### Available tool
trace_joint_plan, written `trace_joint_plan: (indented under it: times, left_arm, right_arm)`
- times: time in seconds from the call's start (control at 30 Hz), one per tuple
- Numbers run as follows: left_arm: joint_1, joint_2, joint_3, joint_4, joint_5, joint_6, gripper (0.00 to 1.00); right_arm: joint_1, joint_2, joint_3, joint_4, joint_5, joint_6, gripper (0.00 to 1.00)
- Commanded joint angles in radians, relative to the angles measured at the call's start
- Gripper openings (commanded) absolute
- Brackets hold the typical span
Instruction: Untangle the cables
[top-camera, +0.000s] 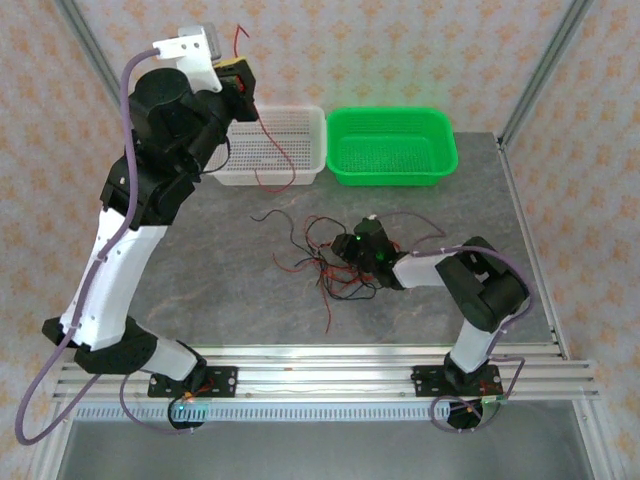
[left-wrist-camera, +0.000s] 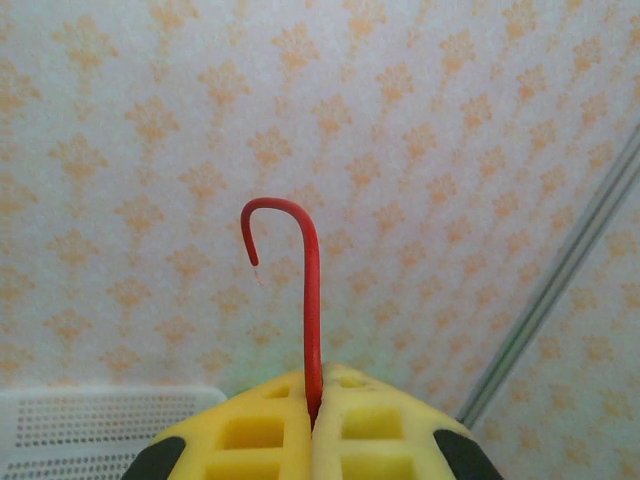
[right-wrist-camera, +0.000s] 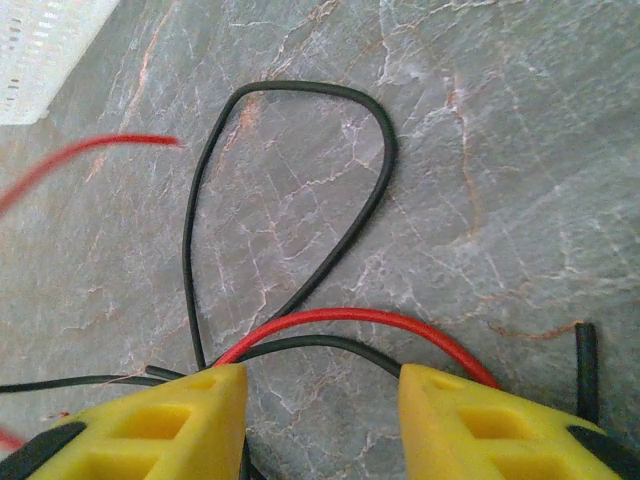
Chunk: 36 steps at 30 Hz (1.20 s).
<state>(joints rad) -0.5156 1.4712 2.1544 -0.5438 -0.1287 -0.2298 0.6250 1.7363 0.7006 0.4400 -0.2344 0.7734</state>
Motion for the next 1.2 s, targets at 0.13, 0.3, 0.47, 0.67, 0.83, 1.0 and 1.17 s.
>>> trace_joint_plan:
  times: [0.13, 0.3, 0.47, 0.67, 0.83, 1.0, 1.17]
  left_arm:
    - [0.010, 0.064, 0.113, -0.005, -0.122, 0.097, 0.00]
    - [0.093, 0.083, 0.050, 0.114, -0.090, 0.097, 0.00]
    - [0.169, 0.094, -0.043, 0.285, -0.038, 0.097, 0.00]
    - [0.227, 0.147, -0.093, 0.444, 0.019, 0.102, 0.00]
    - [0.272, 0.232, -0.105, 0.552, 0.062, 0.077, 0.00]
    - [0.319, 0.342, -0.099, 0.657, 0.078, 0.055, 0.00]
    - [0.358, 0.475, -0.110, 0.744, 0.078, 0.038, 0.00]
  right_arm:
    - [-0.011, -0.017, -0.068, -0.083, 0.050, -0.031, 0.47]
    - [-0.011, -0.097, -0.048, -0.150, 0.024, -0.096, 0.52]
    - [-0.012, -0.239, -0.017, -0.291, 0.040, -0.169, 0.56]
    - [-0.011, -0.421, 0.015, -0.436, 0.069, -0.204, 0.66]
    - [-0.011, -0.546, 0.054, -0.527, 0.081, -0.215, 0.70]
    - [-0.011, -0.642, 0.074, -0.587, 0.083, -0.208, 0.70]
    - [-0.011, -0.702, 0.058, -0.629, 0.097, -0.184, 0.70]
